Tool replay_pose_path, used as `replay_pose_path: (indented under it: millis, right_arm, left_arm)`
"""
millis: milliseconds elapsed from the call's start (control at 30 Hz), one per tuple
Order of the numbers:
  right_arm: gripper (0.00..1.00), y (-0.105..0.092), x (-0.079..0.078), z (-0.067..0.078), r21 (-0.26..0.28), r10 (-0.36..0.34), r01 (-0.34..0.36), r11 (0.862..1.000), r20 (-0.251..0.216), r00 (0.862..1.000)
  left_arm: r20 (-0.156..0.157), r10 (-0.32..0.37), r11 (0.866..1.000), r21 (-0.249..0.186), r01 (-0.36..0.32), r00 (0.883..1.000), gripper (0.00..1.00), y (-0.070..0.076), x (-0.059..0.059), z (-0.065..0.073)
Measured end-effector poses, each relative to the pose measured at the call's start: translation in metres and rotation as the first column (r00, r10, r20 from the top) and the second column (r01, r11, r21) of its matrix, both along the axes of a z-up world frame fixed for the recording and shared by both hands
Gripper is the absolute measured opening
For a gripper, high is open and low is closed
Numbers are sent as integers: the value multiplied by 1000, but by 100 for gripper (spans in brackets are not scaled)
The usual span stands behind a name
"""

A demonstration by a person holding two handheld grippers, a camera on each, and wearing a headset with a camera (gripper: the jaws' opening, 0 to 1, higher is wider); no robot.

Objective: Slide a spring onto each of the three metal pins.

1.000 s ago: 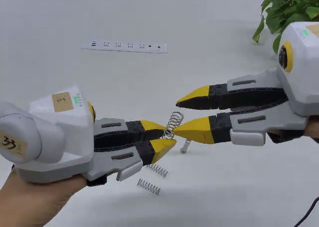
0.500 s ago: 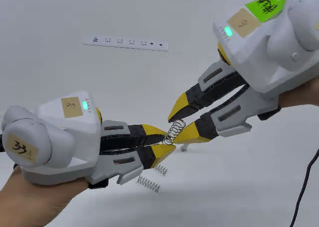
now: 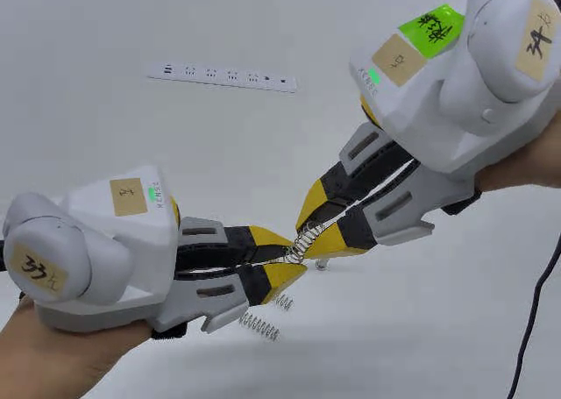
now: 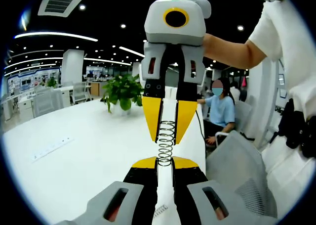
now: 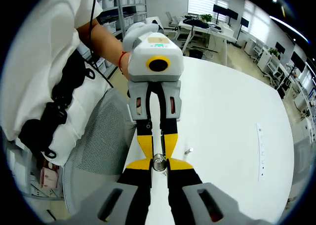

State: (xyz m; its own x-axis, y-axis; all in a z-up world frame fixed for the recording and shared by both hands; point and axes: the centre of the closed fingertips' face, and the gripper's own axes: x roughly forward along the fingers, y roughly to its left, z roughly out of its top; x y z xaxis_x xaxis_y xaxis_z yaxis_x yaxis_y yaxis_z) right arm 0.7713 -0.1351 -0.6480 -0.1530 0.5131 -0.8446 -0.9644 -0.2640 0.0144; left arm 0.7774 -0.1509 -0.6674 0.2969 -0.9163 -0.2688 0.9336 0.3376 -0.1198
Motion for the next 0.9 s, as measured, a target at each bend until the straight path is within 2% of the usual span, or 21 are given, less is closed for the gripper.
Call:
replay_pose_path:
  millis: [133,600,900]
  right_arm:
    - [12,1,1,0,-2,2,-2,1000,2,1000]
    - [12,5,2,-5,-37,18,-18,999,-11,1000]
    - [12,11,2,-6,-32,20,-21,999,-17,1000]
  left_arm:
    - [-6,6,1000,-8,-6,1000,10,2,1,0]
    - [0,17,1000,-15,-17,1000,11,5,2,-4]
    - [-9,40,999,-30,-40,999,11,11,3,-5]
